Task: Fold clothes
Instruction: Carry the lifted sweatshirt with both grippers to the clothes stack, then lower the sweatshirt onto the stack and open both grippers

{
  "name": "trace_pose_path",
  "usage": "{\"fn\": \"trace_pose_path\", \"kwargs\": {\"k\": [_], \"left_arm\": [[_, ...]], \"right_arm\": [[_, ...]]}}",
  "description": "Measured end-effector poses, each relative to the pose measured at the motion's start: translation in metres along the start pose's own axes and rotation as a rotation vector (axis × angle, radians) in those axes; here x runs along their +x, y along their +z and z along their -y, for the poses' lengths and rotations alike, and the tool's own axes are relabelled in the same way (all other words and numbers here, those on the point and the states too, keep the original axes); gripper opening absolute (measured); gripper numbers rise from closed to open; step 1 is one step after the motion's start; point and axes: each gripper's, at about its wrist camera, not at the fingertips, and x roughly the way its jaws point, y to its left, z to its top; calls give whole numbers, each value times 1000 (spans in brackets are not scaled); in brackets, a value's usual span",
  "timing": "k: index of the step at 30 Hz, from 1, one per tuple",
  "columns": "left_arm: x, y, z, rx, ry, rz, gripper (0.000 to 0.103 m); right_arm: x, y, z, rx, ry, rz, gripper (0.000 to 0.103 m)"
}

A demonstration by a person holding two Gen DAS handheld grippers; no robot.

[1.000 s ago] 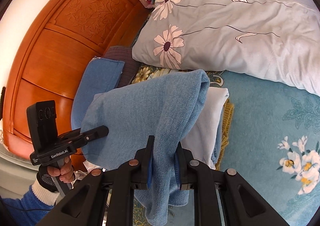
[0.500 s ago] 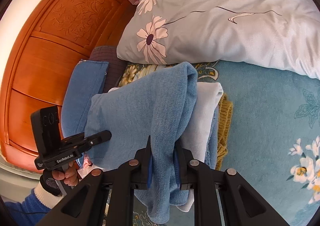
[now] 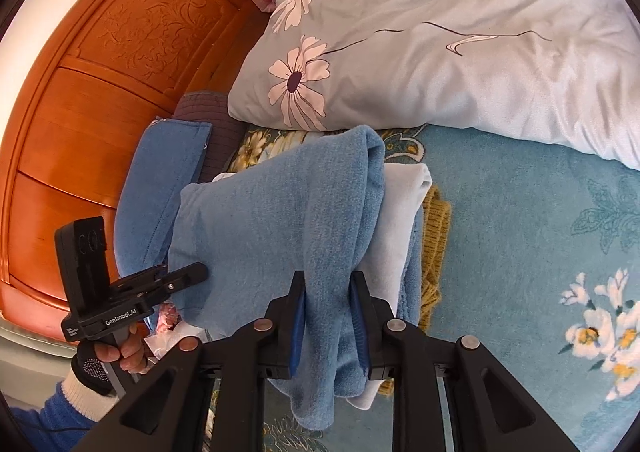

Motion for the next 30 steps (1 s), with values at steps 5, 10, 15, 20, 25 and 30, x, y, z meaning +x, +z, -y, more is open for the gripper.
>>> {"fn": "trace_pose_path", "kwargs": {"k": [5, 10, 15, 20, 25, 30], "left_arm": [[-40, 0, 5, -35, 69, 103, 47], [-37, 14, 29, 0, 82, 130, 47], [-8, 21, 47, 6, 49, 98, 47], [10, 18, 43, -4, 72, 79, 46], [18, 17, 30, -30, 58, 60, 46], [25, 16, 28, -25, 65, 39, 46]], "right_arm": [[-35, -3, -7, -43, -109, 69, 44], [-51, 8, -23, -60, -108, 132, 44], [-26, 16, -46, -131, -111, 103, 42], [-5, 16, -39, -125, -159, 61, 18], [4, 14, -22, -95, -181, 33, 11], [12, 14, -17, -84, -186, 22, 11]]}}
